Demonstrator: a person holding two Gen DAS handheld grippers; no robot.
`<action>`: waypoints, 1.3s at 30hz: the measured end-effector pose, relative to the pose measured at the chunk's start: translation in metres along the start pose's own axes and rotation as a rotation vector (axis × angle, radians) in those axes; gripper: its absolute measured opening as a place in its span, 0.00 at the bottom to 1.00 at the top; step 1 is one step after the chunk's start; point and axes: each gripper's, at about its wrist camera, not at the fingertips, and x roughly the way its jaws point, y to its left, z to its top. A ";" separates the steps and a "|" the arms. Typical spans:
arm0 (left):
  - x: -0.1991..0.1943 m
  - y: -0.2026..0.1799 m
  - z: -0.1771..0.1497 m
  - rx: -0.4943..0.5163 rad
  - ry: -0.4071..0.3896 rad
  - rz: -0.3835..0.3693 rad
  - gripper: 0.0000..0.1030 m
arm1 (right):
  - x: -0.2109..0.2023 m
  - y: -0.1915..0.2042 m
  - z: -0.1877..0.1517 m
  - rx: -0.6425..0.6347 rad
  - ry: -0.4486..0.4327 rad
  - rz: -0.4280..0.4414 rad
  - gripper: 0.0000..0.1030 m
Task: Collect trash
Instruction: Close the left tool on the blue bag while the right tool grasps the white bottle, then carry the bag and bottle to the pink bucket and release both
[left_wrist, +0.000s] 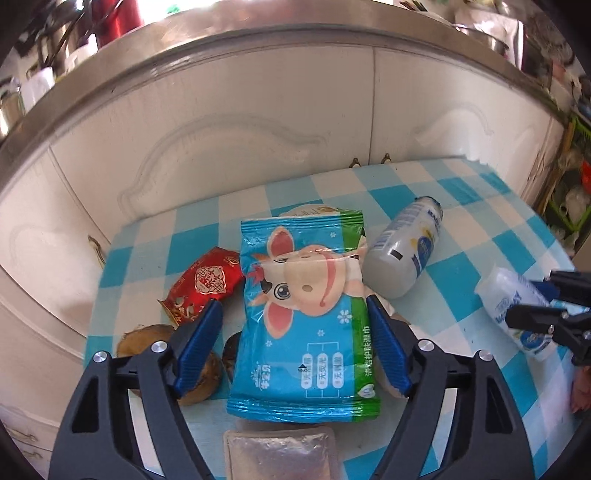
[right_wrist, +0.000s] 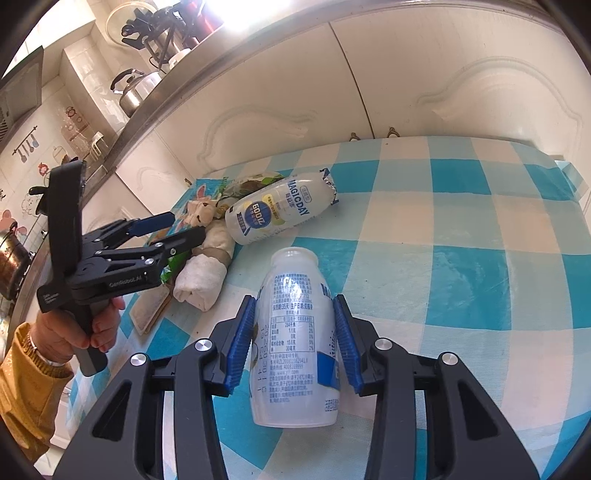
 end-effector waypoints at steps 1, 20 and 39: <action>0.001 0.001 0.000 -0.010 0.002 -0.009 0.75 | 0.000 0.000 0.000 0.000 0.002 0.000 0.43; -0.050 0.012 -0.027 -0.210 -0.033 -0.080 0.49 | -0.009 -0.002 -0.007 0.030 -0.024 -0.008 0.43; -0.186 0.061 -0.154 -0.375 -0.097 0.000 0.49 | -0.057 0.038 -0.055 0.141 -0.081 0.043 0.43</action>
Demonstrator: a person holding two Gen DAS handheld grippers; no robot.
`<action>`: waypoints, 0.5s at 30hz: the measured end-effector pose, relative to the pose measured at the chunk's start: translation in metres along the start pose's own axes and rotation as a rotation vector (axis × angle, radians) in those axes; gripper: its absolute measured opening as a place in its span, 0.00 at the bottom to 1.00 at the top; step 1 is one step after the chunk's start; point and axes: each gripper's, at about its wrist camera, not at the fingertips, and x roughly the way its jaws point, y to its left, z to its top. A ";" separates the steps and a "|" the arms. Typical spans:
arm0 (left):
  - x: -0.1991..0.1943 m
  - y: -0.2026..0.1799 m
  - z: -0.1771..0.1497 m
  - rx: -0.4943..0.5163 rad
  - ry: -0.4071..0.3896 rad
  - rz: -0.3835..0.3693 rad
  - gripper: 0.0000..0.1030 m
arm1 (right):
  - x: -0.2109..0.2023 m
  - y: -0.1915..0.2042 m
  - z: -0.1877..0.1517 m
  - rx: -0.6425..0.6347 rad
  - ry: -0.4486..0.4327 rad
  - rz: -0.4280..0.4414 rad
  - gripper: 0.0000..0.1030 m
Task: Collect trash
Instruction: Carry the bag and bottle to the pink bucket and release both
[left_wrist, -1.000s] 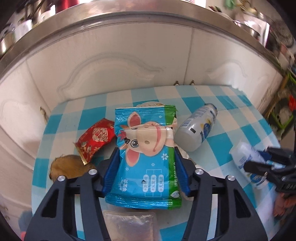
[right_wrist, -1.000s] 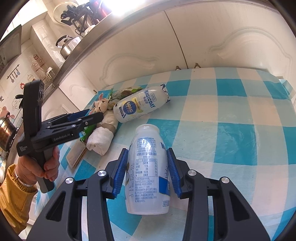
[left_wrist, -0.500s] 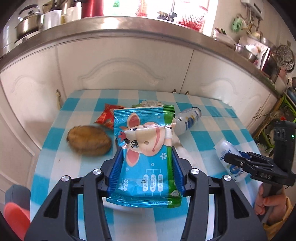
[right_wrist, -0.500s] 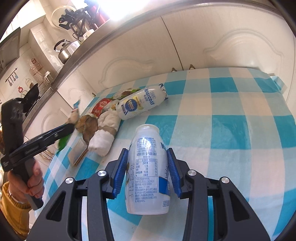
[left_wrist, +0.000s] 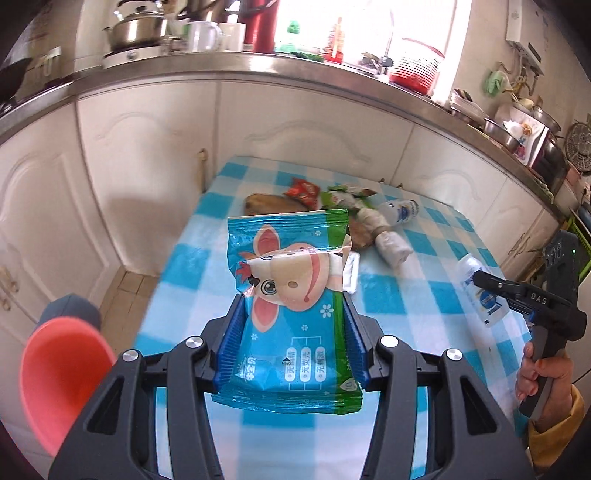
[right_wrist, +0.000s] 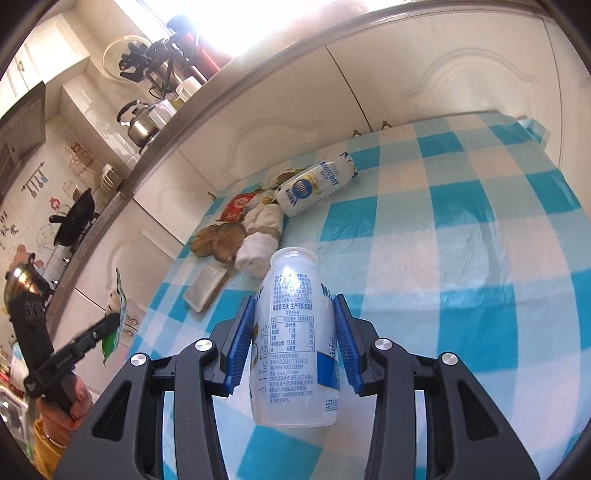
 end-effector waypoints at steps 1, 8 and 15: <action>-0.007 0.005 -0.005 -0.010 0.001 0.010 0.49 | -0.004 0.003 -0.004 0.005 -0.006 0.004 0.43; -0.053 0.043 -0.043 -0.057 -0.001 0.078 0.49 | -0.025 0.028 -0.038 0.015 -0.004 0.028 0.43; -0.096 0.087 -0.081 -0.124 -0.038 0.146 0.49 | -0.037 0.042 -0.065 0.022 0.025 0.024 0.43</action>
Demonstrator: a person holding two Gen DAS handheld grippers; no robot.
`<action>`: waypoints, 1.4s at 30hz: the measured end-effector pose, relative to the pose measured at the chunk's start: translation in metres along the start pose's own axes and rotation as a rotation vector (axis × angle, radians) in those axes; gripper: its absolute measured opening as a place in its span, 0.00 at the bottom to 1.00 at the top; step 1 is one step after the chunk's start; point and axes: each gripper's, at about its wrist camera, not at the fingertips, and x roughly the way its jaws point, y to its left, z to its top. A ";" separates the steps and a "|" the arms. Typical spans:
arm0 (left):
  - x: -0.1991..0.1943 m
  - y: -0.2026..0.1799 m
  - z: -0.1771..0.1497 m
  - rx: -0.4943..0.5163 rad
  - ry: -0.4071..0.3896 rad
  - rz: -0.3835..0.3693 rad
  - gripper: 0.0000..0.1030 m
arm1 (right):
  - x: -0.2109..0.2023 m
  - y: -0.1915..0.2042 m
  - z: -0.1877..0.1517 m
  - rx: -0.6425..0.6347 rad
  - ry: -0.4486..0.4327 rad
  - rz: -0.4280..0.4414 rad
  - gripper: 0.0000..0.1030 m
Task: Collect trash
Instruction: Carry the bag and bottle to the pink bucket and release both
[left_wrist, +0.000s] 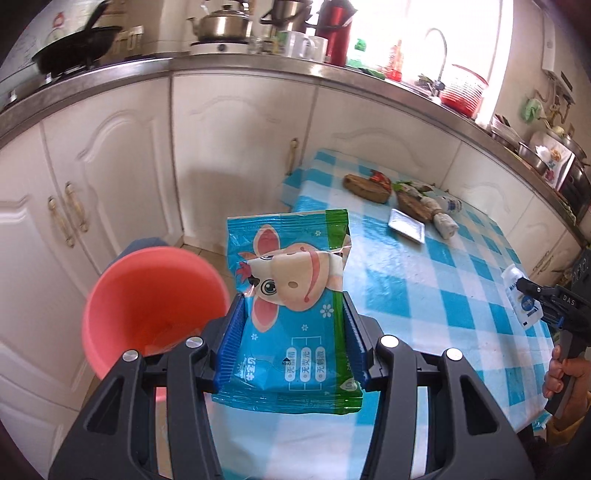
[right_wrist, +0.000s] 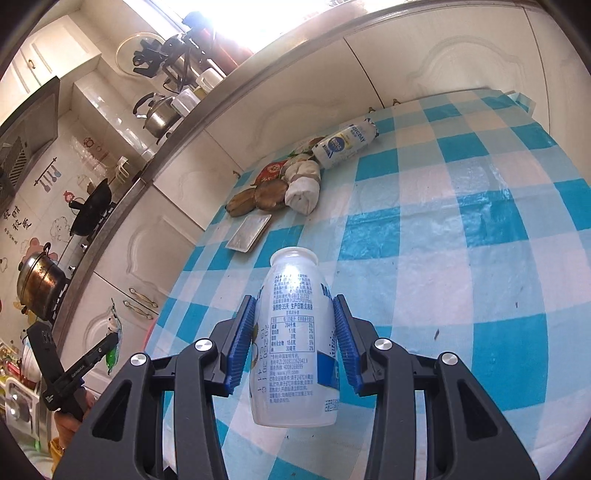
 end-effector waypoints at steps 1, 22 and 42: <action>-0.004 0.008 -0.005 -0.012 -0.003 0.007 0.49 | -0.001 0.002 -0.004 0.002 0.008 0.000 0.43; -0.014 0.112 -0.025 -0.187 -0.012 0.067 0.49 | 0.030 0.110 0.000 -0.091 0.124 0.089 0.43; 0.047 0.153 0.003 -0.276 0.034 0.102 0.49 | 0.178 0.265 0.010 -0.296 0.408 0.285 0.43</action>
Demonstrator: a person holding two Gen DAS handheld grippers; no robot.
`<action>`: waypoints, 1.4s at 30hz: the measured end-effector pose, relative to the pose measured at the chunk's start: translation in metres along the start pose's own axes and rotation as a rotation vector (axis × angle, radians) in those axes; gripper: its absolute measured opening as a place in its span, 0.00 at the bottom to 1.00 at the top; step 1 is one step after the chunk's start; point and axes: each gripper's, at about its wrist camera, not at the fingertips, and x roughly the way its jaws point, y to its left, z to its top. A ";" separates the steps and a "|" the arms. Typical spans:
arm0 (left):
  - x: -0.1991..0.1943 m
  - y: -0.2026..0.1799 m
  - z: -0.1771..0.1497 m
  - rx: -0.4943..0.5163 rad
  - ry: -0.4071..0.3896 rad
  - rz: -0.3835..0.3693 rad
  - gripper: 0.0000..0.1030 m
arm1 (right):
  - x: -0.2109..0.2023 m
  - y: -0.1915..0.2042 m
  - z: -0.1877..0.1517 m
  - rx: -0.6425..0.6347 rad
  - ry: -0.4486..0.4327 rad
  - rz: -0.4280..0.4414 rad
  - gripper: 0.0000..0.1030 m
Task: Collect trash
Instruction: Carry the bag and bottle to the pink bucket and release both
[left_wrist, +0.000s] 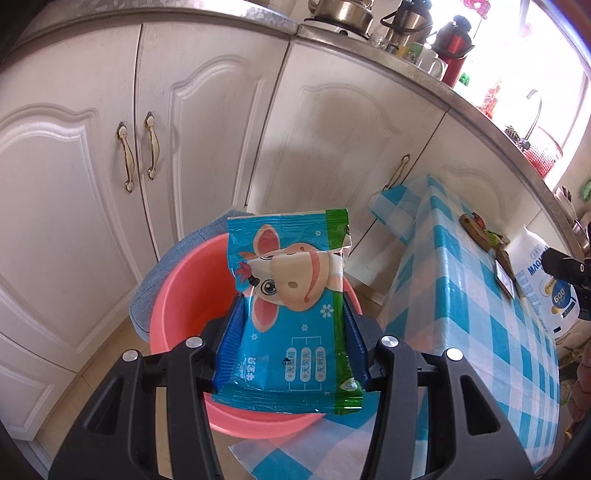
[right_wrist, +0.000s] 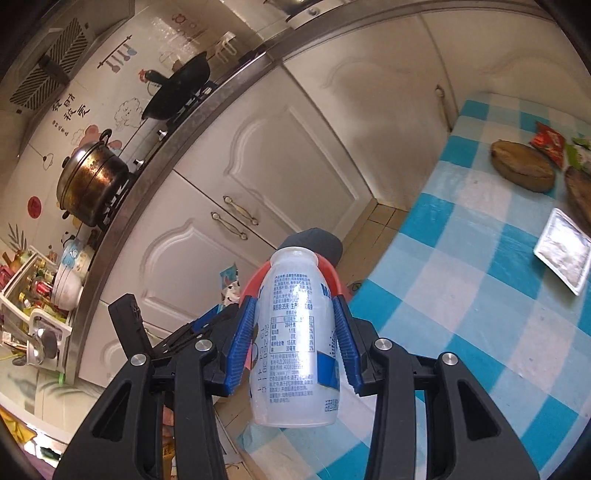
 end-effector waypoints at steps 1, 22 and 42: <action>0.004 0.000 0.000 -0.002 0.007 0.005 0.49 | 0.011 0.004 0.003 -0.008 0.020 0.006 0.43; 0.079 0.029 -0.008 -0.091 0.152 0.081 0.50 | 0.158 0.032 0.021 -0.109 0.208 -0.067 0.43; 0.035 0.035 -0.009 -0.109 0.055 0.068 0.74 | 0.093 0.040 0.015 -0.150 0.054 -0.123 0.80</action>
